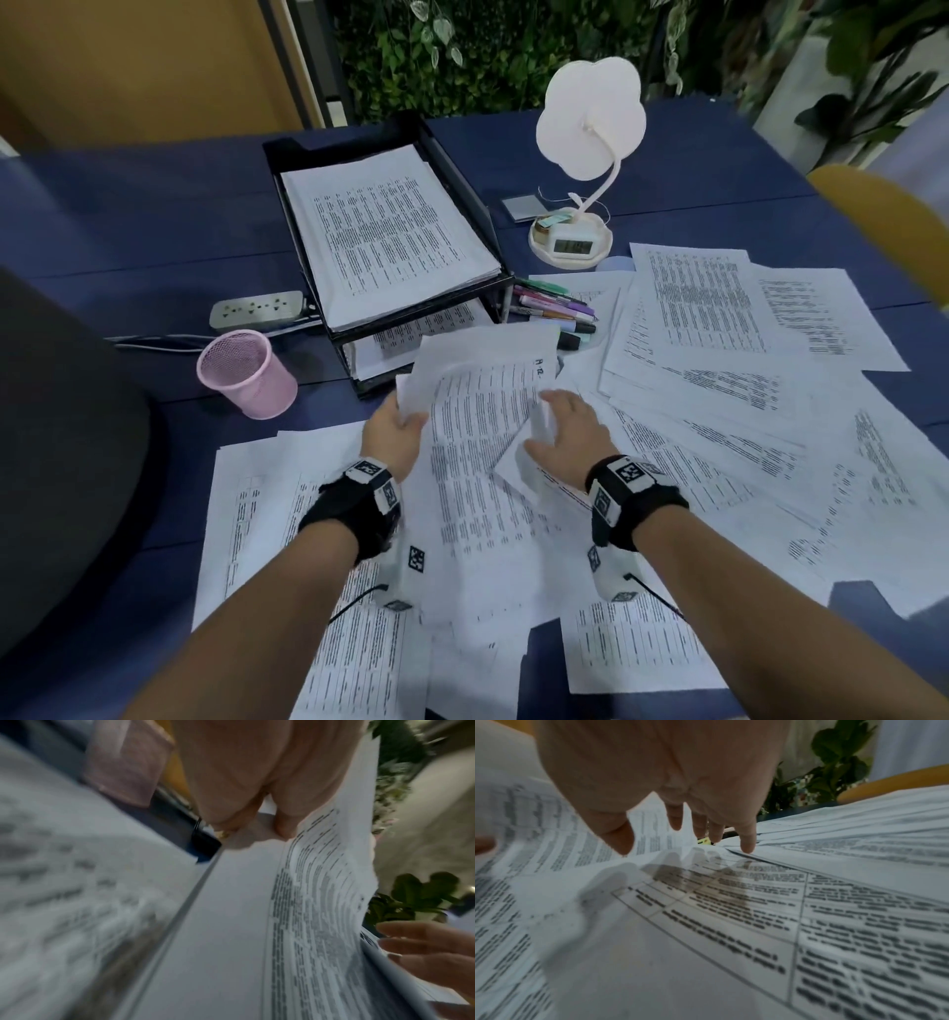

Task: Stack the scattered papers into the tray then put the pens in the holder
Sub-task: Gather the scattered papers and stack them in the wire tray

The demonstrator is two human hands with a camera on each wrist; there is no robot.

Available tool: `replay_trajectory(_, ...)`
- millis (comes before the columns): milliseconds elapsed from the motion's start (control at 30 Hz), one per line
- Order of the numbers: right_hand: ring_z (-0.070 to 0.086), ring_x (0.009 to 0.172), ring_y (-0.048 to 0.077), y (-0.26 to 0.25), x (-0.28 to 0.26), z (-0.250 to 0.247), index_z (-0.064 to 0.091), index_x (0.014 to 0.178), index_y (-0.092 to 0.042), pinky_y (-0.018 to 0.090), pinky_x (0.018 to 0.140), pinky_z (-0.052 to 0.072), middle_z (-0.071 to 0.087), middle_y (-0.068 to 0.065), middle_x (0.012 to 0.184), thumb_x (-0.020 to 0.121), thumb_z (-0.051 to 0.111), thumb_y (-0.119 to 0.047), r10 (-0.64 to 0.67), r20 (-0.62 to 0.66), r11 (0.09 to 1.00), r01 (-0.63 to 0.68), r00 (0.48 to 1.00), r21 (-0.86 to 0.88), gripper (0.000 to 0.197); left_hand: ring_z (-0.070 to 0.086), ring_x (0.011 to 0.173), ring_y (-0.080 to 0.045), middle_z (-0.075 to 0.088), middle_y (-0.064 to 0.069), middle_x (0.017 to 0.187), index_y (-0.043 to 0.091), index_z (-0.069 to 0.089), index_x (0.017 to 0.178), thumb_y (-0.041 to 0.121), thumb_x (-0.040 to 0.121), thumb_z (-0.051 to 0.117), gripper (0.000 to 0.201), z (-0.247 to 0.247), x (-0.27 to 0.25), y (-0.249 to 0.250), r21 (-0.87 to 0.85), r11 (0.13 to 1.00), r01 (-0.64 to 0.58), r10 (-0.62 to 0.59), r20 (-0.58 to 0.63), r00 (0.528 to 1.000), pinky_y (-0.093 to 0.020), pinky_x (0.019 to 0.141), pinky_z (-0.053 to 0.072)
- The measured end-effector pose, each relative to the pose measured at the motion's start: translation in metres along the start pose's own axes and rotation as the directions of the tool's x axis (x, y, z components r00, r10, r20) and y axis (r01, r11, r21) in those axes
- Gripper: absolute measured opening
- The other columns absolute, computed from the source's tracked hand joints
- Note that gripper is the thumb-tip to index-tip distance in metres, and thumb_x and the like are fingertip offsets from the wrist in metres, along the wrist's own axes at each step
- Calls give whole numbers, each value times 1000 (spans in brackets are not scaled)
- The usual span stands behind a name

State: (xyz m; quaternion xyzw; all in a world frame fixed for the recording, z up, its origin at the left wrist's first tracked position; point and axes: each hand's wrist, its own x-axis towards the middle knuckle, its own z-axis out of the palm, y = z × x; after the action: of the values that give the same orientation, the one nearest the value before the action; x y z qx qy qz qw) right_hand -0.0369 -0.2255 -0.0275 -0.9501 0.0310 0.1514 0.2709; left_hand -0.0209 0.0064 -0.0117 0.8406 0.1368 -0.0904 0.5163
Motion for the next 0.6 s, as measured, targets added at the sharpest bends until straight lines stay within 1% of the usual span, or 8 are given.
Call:
replay_trajectory(133, 29, 139, 25, -5, 4, -9, 20, 148, -15, 42, 113, 28, 27, 8, 153, 88, 60, -31, 105, -108, 964, -74, 989, 257, 74, 58, 107, -16, 59, 1, 109, 7, 51, 131, 14, 95, 55, 37, -28, -4, 26, -56, 981, -187, 182, -92, 979, -25, 86, 43)
replay_trajectory(200, 30, 139, 25, -9, 10, -18, 18, 149, -14, 37, 112, 29, 27, 8, 154, 89, 61, -28, 152, -117, 900, -88, 981, 427, 74, 62, 95, 2, 62, 3, 104, 8, 55, 126, 11, 93, 57, 33, -40, -3, 40, -95, 956, -278, 265, -131, 955, -11, 81, 45)
replay_trajectory(233, 31, 139, 24, -14, 14, -24, 19, 149, -14, 34, 110, 29, 28, 7, 153, 90, 61, -25, 153, -117, 848, -70, 981, 525, 73, 60, 86, 14, 62, 5, 102, 7, 56, 124, 9, 92, 58, 32, -45, -3, 47, -107, 943, -317, 300, -145, 943, -3, 75, 43)
replay_trajectory(267, 34, 138, 23, -20, 17, -31, 23, 148, -14, 32, 110, 29, 33, 7, 151, 90, 61, -22, 135, -124, 781, -28, 983, 624, 69, 58, 80, 20, 63, 7, 100, 5, 57, 123, 8, 92, 58, 32, -51, -2, 53, -122, 931, -344, 324, -157, 933, 1, 70, 42)
replay_trajectory(333, 44, 131, 22, -33, 24, -46, 38, 139, -12, 39, 112, 33, 49, 6, 139, 90, 60, -15, 79, -154, 672, 62, 985, 738, 53, 60, 81, 17, 64, 12, 97, 4, 56, 122, 9, 91, 58, 31, -59, 0, 66, -178, 908, -379, 349, -177, 920, -2, 71, 44)
replay_trajectory(367, 50, 125, 21, -40, 26, -54, 45, 133, -10, 40, 110, 37, 55, 4, 132, 92, 58, -12, 58, -172, 654, 93, 983, 751, 43, 62, 84, 14, 64, 13, 98, 4, 56, 122, 10, 91, 58, 31, -62, 1, 73, -207, 896, -393, 359, -183, 915, -5, 74, 46)
replay_trajectory(500, 58, 101, 17, -68, 27, -83, 51, 118, -2, 32, 90, 46, 62, 16, 122, 95, 50, -7, 19, -276, 622, 205, 961, 756, 24, 61, 100, 6, 63, 12, 109, 2, 49, 127, 6, 93, 56, 36, -71, -4, 98, -304, 846, -439, 393, -202, 897, -15, 92, 46)
replay_trajectory(600, 60, 108, 14, -87, 22, -95, 51, 120, -10, 28, 96, 46, 62, 4, 122, 96, 46, -1, -14, -369, 552, 315, 929, 772, 27, 59, 109, 2, 63, 5, 117, 1, 48, 130, 11, 93, 57, 40, -73, -8, 114, -297, 814, -499, 442, -242, 864, -9, 92, 44)
